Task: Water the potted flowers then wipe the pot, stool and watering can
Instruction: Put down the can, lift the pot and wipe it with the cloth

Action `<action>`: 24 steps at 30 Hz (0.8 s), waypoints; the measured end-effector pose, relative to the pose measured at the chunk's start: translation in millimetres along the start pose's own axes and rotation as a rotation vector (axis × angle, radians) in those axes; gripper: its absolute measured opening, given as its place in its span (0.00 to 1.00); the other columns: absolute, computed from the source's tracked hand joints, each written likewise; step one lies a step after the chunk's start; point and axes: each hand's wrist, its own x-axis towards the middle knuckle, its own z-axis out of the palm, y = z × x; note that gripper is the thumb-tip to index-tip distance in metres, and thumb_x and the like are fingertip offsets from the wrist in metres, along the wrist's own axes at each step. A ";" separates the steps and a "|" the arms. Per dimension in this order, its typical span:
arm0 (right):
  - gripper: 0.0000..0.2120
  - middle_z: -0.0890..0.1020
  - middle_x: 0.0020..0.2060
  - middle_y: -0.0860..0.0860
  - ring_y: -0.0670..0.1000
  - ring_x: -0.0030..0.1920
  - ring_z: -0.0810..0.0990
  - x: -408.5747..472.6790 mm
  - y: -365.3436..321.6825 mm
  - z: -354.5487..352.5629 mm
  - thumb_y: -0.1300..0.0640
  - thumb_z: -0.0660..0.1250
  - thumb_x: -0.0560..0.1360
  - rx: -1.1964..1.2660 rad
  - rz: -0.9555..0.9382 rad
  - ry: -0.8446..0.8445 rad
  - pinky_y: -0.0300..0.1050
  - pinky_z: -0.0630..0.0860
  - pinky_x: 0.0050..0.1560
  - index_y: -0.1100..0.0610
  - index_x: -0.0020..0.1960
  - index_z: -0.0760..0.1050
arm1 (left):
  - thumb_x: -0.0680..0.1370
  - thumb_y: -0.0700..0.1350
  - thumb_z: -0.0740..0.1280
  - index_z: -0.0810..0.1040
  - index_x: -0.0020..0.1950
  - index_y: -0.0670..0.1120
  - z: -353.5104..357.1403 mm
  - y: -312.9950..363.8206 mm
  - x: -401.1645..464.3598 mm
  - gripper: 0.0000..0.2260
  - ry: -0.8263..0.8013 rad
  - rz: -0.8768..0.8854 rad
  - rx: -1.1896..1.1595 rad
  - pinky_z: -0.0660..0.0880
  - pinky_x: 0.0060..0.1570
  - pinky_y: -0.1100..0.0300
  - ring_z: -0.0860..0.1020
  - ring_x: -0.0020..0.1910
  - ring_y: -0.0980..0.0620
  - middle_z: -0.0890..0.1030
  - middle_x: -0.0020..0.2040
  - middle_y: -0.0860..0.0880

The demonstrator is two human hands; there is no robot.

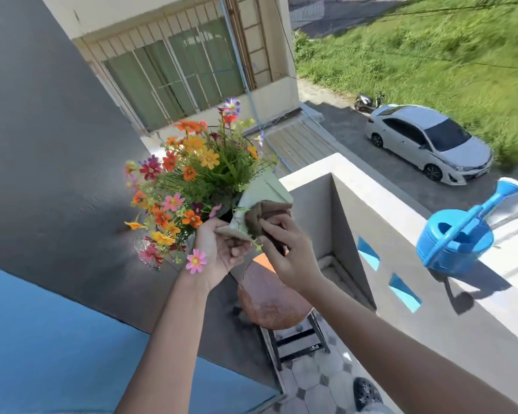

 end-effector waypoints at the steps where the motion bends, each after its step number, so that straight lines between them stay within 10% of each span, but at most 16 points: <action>1: 0.14 0.79 0.49 0.52 0.52 0.49 0.78 -6.8 5.4 -0.4 0.54 0.66 0.78 0.002 0.031 0.002 0.43 0.73 0.45 0.59 0.59 0.82 | 0.76 0.45 0.53 0.76 0.43 0.38 -0.2 -0.4 -0.8 0.15 0.004 0.000 0.001 0.59 0.21 0.64 0.65 0.21 0.52 0.77 0.35 0.37; 8: 0.11 0.83 0.53 0.48 0.47 0.59 0.79 8.4 -15.9 -4.9 0.59 0.68 0.78 0.237 0.255 0.174 0.48 0.76 0.59 0.54 0.59 0.82 | 0.76 0.45 0.53 0.76 0.42 0.37 0.1 1.4 -6.4 0.16 0.013 0.007 0.137 0.58 0.21 0.62 0.64 0.21 0.52 0.75 0.31 0.38; 13: 0.07 0.82 0.43 0.52 0.44 0.44 0.77 48.5 -38.5 -26.0 0.59 0.67 0.79 0.293 0.314 0.274 0.40 0.72 0.47 0.56 0.52 0.83 | 0.77 0.44 0.51 0.76 0.24 0.46 3.9 5.5 -20.4 0.24 -0.004 0.005 0.106 0.48 0.24 0.63 0.59 0.20 0.56 0.72 0.24 0.47; 20: 0.15 0.76 0.32 0.56 0.50 0.32 0.71 97.0 -23.0 -76.4 0.55 0.69 0.72 0.327 0.599 -0.014 0.43 0.66 0.34 0.69 0.42 0.79 | 0.76 0.41 0.53 0.72 0.43 0.48 2.5 11.9 -31.6 0.10 0.072 0.042 0.315 0.46 0.27 0.66 0.61 0.21 0.54 0.73 0.27 0.43; 24: 0.10 0.76 0.29 0.56 0.53 0.31 0.75 102.3 -14.2 -94.0 0.60 0.69 0.72 0.396 0.724 -0.195 0.42 0.71 0.32 0.58 0.32 0.75 | 0.76 0.41 0.54 0.73 0.53 0.52 1.8 14.5 -31.3 0.11 0.091 0.051 0.391 0.49 0.23 0.71 0.63 0.23 0.52 0.73 0.25 0.48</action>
